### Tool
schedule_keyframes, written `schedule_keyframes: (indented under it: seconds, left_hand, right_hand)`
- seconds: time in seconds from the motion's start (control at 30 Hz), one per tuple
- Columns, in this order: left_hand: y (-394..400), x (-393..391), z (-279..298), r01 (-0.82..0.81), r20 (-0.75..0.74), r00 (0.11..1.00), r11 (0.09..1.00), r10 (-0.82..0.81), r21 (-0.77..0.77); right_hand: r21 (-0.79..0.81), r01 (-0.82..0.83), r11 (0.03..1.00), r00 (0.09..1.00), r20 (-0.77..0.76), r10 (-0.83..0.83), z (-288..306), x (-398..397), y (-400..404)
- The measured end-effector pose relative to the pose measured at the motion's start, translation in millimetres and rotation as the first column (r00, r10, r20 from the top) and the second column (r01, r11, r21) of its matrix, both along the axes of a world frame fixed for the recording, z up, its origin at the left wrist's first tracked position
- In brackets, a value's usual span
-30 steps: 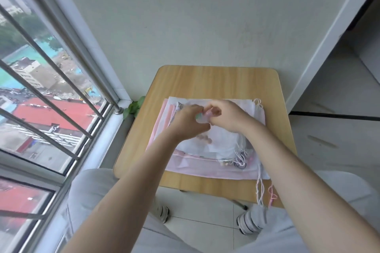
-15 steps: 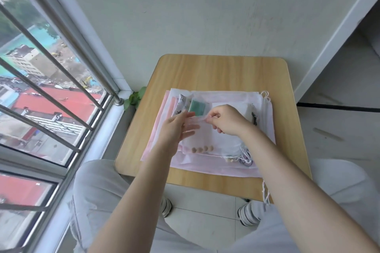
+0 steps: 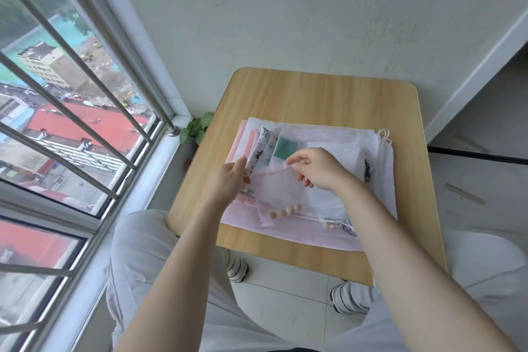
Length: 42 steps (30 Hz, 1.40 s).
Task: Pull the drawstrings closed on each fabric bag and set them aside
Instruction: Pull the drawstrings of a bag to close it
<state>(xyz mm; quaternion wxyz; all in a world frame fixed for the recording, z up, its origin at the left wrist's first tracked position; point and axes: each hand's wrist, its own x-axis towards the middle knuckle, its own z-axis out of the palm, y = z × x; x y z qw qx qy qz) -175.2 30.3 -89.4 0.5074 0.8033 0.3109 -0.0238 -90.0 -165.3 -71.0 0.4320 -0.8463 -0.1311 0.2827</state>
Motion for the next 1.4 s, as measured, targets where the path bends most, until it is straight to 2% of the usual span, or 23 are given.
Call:
schedule_keyframes:
  seconds: [0.13, 0.2, 0.23, 0.3, 0.37, 0.43, 0.5, 0.53, 0.6, 0.67, 0.7, 0.77, 0.8, 0.87, 0.93, 1.0, 1.07, 1.13, 1.23, 1.33, 1.4]
  left_hand:
    - [11, 0, 2, -0.078, -0.019, 0.997, 0.997, 0.079, 0.016]
    - [13, 1, 5, -0.16, -0.018, 0.987, 0.98, 0.159, -0.121]
    - [13, 2, 6, -0.19, -0.019, 0.981, 0.959, 0.191, -0.208]
    - [12, 1, 5, -0.233, -0.036, 0.971, 0.901, 0.237, -0.367]
    - [9, -1, 1, -0.289, -0.058, 0.947, 0.763, 0.315, -0.578]
    - [4, -3, -3, -0.273, -0.05, 0.919, 0.539, 0.392, -0.797]
    - [-2, -5, -5, -0.208, -0.055, 0.897, 0.311, 0.439, -0.927]
    - [-5, -6, -5, -0.16, -0.05, 0.896, 0.216, 0.441, -0.963]
    - [-10, -5, -6, -0.098, -0.048, 0.897, 0.092, 0.44, -0.991]
    - [-11, -1, -7, -0.119, -0.084, 0.896, 0.053, 0.437, -0.991]
    - [-8, 1, -8, -0.163, -0.112, 0.891, 0.079, 0.439, -0.984]
    - [-2, 1, -9, -0.264, -0.146, 0.892, 0.23, 0.429, -0.937]
    - [0, -1, -11, -0.292, -0.146, 0.901, 0.325, 0.408, -0.9]
    - [0, -2, -10, -0.305, -0.122, 0.922, 0.496, 0.367, -0.813]
    - [-2, 2, -6, -0.287, -0.08, 0.938, 0.623, 0.338, -0.727]
    - [0, 5, 3, -0.255, -0.034, 0.951, 0.716, 0.308, -0.649]
    - [3, 8, 14, -0.175, 0.039, 0.969, 0.788, 0.244, -0.59]
    - [2, 10, 25, -0.054, 0.113, 0.984, 0.835, 0.138, -0.548]
    - [-5, 12, 32, 0.0, 0.166, 0.98, 0.838, 0.108, -0.546]
    - [-7, 12, 31, -0.127, 0.104, 0.975, 0.879, 0.196, -0.459]
    - [-6, 9, 27, -0.084, 0.058, 0.991, 0.913, 0.117, -0.399]
  right_hand:
    - [-0.153, -0.075, 0.985, 0.994, 0.071, 0.087, 11, 6, -4]
    - [-0.234, -0.088, 0.968, 0.987, 0.112, 0.116, 17, 9, -5]
    - [-0.223, -0.075, 0.972, 0.989, 0.109, 0.102, 18, 9, -6]
    - [-0.028, 0.037, 0.999, 0.999, -0.012, -0.038, 17, 7, -6]
    - [0.221, 0.235, 0.947, 0.962, -0.191, -0.194, 13, 4, -4]
    - [0.413, 0.43, 0.803, 0.878, -0.398, -0.266, 10, -1, 1]
    - [0.536, 0.634, 0.557, 0.731, -0.65, -0.206, 6, -7, 5]
    - [0.542, 0.727, 0.422, 0.642, -0.754, -0.137, 4, -9, 6]
    - [0.517, 0.826, 0.222, 0.537, -0.843, -0.034, -1, -12, 8]
    - [0.509, 0.846, 0.159, 0.517, -0.856, -0.017, -3, -9, 6]
    - [0.501, 0.844, 0.19, 0.516, -0.856, -0.036, -1, -6, 4]
    - [0.477, 0.79, 0.386, 0.569, -0.805, -0.168, 1, -1, 1]
    - [0.453, 0.715, 0.533, 0.65, -0.712, -0.266, 1, -1, 1]
    - [0.332, 0.504, 0.797, 0.842, -0.394, -0.368, -2, -2, 6]
    - [0.206, 0.333, 0.92, 0.942, -0.127, -0.312, -2, -5, 13]
    - [0.121, 0.171, 0.978, 0.985, -0.004, -0.172, 3, -8, 18]
    - [0.073, -0.004, 0.997, 0.999, -0.044, 0.008, 9, -14, 22]
    - [0.051, -0.114, 0.992, 0.989, -0.088, 0.118, 11, -21, 26]
    - [0.073, -0.065, 0.995, 0.994, -0.086, 0.071, 5, -28, 30]
    - [0.138, 0.041, 0.99, 0.994, -0.105, -0.026, 5, -25, 28]
    - [0.204, 0.097, 0.974, 0.991, -0.115, -0.075, 8, -24, 25]
